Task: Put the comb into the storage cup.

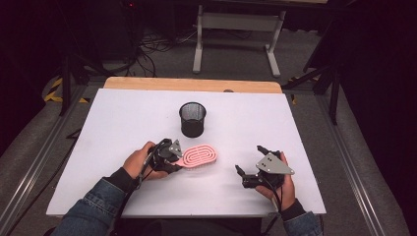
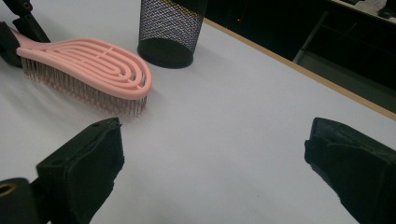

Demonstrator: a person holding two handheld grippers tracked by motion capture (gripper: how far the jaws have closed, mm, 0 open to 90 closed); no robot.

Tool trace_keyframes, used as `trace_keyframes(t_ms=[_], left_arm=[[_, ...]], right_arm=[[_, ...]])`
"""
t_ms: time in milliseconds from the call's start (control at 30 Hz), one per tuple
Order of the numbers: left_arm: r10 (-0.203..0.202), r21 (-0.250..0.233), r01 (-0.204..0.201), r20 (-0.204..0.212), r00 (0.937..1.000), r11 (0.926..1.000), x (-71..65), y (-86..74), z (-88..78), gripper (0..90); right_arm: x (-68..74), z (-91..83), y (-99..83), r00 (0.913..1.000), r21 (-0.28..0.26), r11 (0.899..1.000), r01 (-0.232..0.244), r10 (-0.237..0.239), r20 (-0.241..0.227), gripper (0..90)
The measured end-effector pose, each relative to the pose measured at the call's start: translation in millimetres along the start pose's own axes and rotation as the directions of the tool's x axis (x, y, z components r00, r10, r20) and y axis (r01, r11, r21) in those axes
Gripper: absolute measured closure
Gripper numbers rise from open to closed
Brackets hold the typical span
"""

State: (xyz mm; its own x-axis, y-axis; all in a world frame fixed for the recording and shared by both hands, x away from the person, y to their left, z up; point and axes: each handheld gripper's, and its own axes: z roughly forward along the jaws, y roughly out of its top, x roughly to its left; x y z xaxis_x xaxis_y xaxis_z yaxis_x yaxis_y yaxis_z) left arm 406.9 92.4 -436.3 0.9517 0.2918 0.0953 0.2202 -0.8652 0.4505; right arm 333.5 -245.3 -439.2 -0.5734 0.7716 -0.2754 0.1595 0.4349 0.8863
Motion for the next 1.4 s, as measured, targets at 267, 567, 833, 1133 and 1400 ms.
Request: trace_keyframes(t_ms=[267, 567, 833, 1133, 1400], left_arm=[[-0.009, -0.059, 0.006, -0.044, 0.999, 0.9982, -2.7, -3.6, -8.5, 69.9], [-0.025, -0.144, 0.008, -0.115, 0.993, 0.9896, -7.3, -9.2, -21.2, 70.0], [-0.023, -0.221, -0.022, -0.2, 0.9796, 0.975, -15.5, -14.8, -35.3, 70.0], [-0.034, -0.309, -0.044, -0.242, 0.9698, 0.95, -20.1, -21.1, -45.9, 70.0], [-0.047, -0.361, -0.059, -0.277, 0.9599, 0.9307, -22.0, -25.5, -53.6, 70.0]], right_arm=[[-0.3, -0.1, -0.3, 1.0, 0.001, 1.0, 0.0, 0.0, 0.002, 4.6], [-1.1, 0.2, -1.2, 1.0, 0.0, 1.0, -0.007, 0.007, 0.006, 4.8], [-1.4, 0.6, -1.5, 0.9999, 0.0, 1.0, -0.01, 0.01, 0.007, 4.8], [-1.8, -0.2, -1.2, 0.9998, -0.01, 1.0, -0.012, 0.012, 0.015, 4.9], [-1.4, 0.1, -1.5, 0.9998, -0.005, 1.0, -0.01, 0.01, 0.015, 4.9]])
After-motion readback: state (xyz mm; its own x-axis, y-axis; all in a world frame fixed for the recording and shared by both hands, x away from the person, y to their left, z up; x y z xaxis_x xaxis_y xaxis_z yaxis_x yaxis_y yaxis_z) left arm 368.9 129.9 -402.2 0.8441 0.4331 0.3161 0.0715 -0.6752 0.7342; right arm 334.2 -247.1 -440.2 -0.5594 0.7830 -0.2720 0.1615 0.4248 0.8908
